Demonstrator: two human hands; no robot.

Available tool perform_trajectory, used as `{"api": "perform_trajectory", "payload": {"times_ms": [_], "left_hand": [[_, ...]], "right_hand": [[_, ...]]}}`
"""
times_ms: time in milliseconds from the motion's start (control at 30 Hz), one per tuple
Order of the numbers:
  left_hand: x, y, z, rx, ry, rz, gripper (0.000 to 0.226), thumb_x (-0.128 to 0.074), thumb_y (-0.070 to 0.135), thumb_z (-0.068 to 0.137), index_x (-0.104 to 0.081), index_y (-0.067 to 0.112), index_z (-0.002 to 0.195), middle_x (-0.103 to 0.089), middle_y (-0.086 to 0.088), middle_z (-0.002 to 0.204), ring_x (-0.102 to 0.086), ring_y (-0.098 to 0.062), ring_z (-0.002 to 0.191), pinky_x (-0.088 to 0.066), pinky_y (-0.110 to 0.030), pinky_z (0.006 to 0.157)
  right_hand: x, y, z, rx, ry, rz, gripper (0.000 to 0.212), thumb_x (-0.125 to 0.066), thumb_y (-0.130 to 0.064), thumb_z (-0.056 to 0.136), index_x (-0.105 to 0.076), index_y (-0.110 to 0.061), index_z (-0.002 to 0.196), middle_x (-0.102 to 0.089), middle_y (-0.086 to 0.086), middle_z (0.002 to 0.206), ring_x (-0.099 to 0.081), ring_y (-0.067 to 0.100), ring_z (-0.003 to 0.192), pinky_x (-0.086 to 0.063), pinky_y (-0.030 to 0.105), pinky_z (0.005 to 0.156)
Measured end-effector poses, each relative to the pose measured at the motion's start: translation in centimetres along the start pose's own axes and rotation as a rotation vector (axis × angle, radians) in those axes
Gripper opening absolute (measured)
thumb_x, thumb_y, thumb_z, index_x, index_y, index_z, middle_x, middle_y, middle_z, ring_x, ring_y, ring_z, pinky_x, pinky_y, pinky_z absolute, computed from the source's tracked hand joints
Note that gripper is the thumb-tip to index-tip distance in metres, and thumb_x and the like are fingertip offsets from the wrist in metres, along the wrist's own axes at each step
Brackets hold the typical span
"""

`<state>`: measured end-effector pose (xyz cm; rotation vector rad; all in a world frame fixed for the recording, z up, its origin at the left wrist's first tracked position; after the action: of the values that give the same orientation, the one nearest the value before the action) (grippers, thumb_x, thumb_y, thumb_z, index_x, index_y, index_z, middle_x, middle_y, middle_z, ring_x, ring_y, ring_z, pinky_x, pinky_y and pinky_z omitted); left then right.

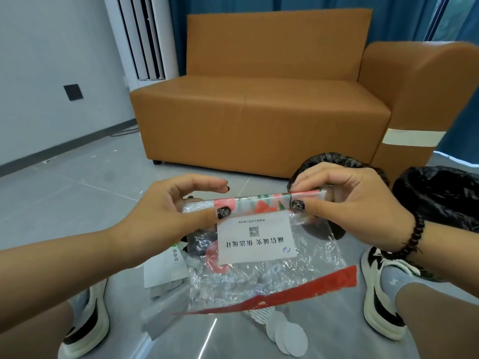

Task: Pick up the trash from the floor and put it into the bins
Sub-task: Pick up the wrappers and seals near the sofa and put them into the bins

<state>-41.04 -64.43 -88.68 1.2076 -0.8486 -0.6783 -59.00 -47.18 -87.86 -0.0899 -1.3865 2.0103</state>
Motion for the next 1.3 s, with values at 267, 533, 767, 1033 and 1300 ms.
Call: {"api": "perform_trajectory", "payload": {"times_ms": [267,533,767,1033,1300], "left_hand": [[0.2,-0.6,0.1,0.037,-0.144,-0.051,0.028,-0.08,0.027,0.074,-0.067,0.01,0.092,-0.073,-0.012,0.097,-0.07,-0.031,0.084,-0.059,-0.033,0.067],[-0.2,-1.1,0.2,0.081,-0.183,-0.002,0.035,-0.071,0.017,0.066,-0.066,0.006,0.098,-0.074,-0.015,0.09,-0.071,-0.021,0.074,-0.057,-0.024,0.057],[0.3,-1.1,0.5,-0.029,-0.089,0.081,0.026,-0.078,0.014,0.064,-0.069,0.013,0.089,-0.074,-0.013,0.086,-0.068,-0.042,0.075,-0.056,-0.047,0.062],[-0.3,-2.0,0.2,0.152,-0.327,0.091,0.03,-0.069,0.033,0.078,-0.066,0.016,0.102,-0.071,-0.01,0.091,-0.065,-0.026,0.076,-0.055,-0.039,0.074],[-0.2,-2.1,0.4,0.112,-0.267,0.078,0.028,-0.075,0.025,0.078,-0.067,0.007,0.099,-0.072,-0.018,0.092,-0.066,-0.031,0.077,-0.057,-0.034,0.069]], "right_hand": [[-0.6,-0.6,0.0,0.044,0.004,0.151,0.01,-0.069,-0.002,0.068,-0.072,0.0,0.077,-0.067,0.013,0.09,-0.068,0.032,0.055,-0.055,0.024,0.05],[-0.9,-1.0,-0.3,0.017,-0.103,0.151,0.022,-0.069,0.002,0.065,-0.07,0.002,0.087,-0.065,0.012,0.095,-0.07,0.019,0.071,-0.055,0.019,0.059],[-0.9,0.5,-0.1,-0.173,-0.185,0.116,0.04,-0.063,-0.001,0.076,-0.06,-0.007,0.116,-0.069,0.012,0.099,-0.071,0.033,0.074,-0.059,0.032,0.065],[-1.1,-0.2,-0.1,0.106,-0.195,-0.06,0.027,-0.061,0.019,0.078,-0.069,0.003,0.098,-0.065,0.016,0.097,-0.064,0.002,0.068,-0.047,0.009,0.056],[-1.2,0.4,-0.1,0.082,-0.193,-0.064,0.029,-0.071,0.001,0.079,-0.069,-0.007,0.106,-0.064,-0.001,0.101,-0.065,0.01,0.079,-0.05,0.015,0.064]]}}
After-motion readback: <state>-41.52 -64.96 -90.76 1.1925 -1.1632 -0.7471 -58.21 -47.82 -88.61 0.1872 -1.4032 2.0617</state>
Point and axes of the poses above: each hand's wrist, its own z-axis towards the middle knuckle, its own x-axis out of the back of the hand, y = z × x, the point moved 3 cm from there along z, towards the middle knuckle
